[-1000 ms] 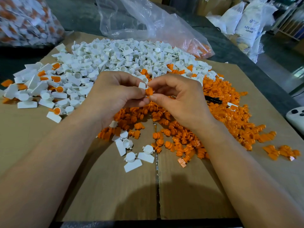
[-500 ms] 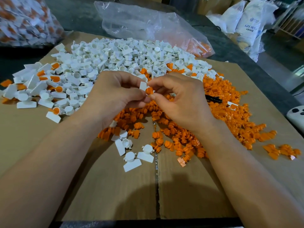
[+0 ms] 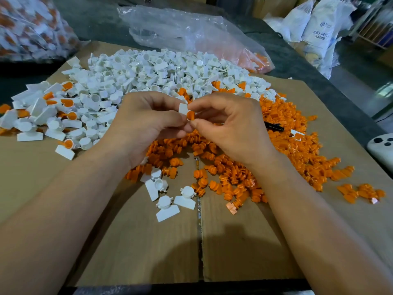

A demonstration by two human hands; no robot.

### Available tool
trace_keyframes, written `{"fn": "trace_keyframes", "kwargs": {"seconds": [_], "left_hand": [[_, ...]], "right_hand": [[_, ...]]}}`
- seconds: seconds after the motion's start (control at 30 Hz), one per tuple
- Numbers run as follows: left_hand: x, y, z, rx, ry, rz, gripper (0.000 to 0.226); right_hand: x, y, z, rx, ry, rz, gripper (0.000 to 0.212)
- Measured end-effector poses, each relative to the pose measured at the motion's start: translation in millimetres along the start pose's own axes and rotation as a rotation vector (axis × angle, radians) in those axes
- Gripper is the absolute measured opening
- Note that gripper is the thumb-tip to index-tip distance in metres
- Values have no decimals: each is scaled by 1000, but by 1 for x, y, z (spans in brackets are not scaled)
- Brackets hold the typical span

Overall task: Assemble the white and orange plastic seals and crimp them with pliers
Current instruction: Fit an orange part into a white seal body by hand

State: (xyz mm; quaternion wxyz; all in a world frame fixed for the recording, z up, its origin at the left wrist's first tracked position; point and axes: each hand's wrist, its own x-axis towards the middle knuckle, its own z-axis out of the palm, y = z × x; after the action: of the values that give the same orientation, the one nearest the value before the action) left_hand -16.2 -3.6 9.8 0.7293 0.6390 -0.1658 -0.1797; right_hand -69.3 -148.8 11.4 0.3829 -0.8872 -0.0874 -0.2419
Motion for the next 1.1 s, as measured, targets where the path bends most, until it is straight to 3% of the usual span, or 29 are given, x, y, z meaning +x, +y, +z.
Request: {"fn": "trace_keyframes", "kwargs": {"seconds": [0.27,0.7,1.1], "left_hand": [[0,0,-1,13,85,33,17],[0,-1,1,3,76,52,12],[0,0,1,-10,90,71,22]], "right_hand": [[-2,-1,4,138,-29,20,35],[0,1,4,94,33,-6,24],[-1,0,4,128,20,13,44]]}}
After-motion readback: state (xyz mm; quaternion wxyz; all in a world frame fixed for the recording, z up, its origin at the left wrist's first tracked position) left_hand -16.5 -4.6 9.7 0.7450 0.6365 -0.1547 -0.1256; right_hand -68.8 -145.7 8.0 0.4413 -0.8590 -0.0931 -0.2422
